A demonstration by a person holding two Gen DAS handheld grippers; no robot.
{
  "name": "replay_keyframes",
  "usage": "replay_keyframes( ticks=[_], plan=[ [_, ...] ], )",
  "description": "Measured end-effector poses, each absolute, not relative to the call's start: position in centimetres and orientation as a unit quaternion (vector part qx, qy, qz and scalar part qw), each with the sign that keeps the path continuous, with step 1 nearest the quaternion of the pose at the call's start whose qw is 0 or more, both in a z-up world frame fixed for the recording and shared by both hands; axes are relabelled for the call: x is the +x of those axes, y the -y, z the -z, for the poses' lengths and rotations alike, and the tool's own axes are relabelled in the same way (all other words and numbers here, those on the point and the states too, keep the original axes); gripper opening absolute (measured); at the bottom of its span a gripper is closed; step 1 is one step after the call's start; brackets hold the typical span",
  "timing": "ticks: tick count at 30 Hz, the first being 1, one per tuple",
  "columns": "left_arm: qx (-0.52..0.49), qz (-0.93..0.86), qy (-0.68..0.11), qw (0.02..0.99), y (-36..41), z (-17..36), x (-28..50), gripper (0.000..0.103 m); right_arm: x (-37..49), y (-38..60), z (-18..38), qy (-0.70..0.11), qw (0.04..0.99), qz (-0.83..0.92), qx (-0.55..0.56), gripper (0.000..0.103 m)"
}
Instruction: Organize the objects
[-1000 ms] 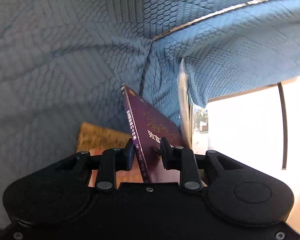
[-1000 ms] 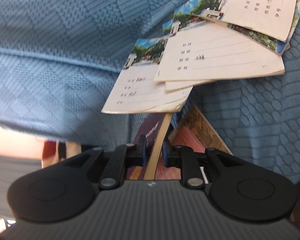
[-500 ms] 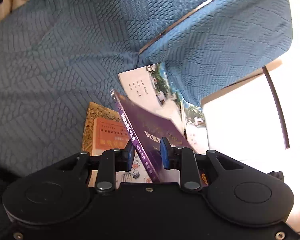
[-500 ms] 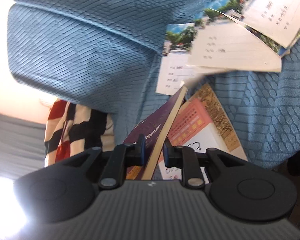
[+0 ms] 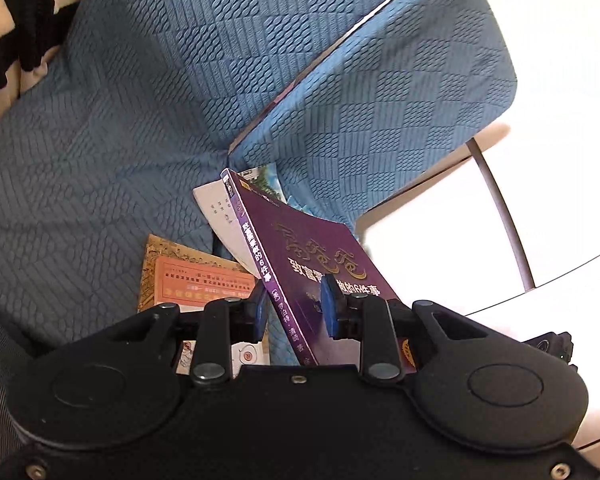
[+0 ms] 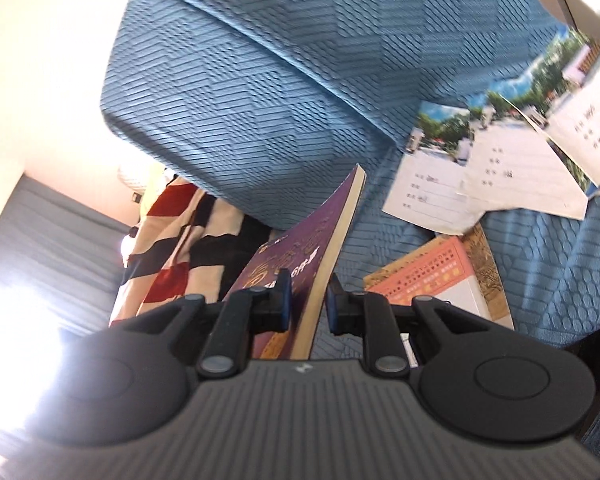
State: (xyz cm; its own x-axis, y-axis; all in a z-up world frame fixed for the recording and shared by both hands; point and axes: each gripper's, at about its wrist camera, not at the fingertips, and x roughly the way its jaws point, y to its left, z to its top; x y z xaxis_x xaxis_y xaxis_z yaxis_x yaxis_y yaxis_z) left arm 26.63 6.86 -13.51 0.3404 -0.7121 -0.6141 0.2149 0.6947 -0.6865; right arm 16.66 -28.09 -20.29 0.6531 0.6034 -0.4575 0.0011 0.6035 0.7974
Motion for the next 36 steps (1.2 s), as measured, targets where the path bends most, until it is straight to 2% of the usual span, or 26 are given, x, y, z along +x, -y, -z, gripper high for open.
replay_keyframes(
  ticks=[8, 11, 23, 36],
  plan=[
    [-0.224, 0.294, -0.504, 0.781, -6.2, 15.4, 25.0, 0.027, 14.9, 27.8, 21.1, -0.372, 0.836, -0.186, 0.359, 0.02],
    [-0.206, 0.292, -0.512, 0.781, -5.4, 17.6, 24.6, 0.028, 14.8, 27.4, 22.5, -0.375, 0.849, -0.185, 0.322, 0.02],
    [-0.228, 0.264, -0.573, 0.741, -4.9, 27.0, 26.5, 0.029, 16.7, 27.2, 29.8, -0.402, 0.849, -0.184, 0.288, 0.02],
    [-0.174, 0.236, -0.584, 0.757, -3.2, 28.7, 27.4, 0.031, 18.0, 26.2, 32.9, -0.419, 0.853, -0.177, 0.256, 0.023]
  ],
)
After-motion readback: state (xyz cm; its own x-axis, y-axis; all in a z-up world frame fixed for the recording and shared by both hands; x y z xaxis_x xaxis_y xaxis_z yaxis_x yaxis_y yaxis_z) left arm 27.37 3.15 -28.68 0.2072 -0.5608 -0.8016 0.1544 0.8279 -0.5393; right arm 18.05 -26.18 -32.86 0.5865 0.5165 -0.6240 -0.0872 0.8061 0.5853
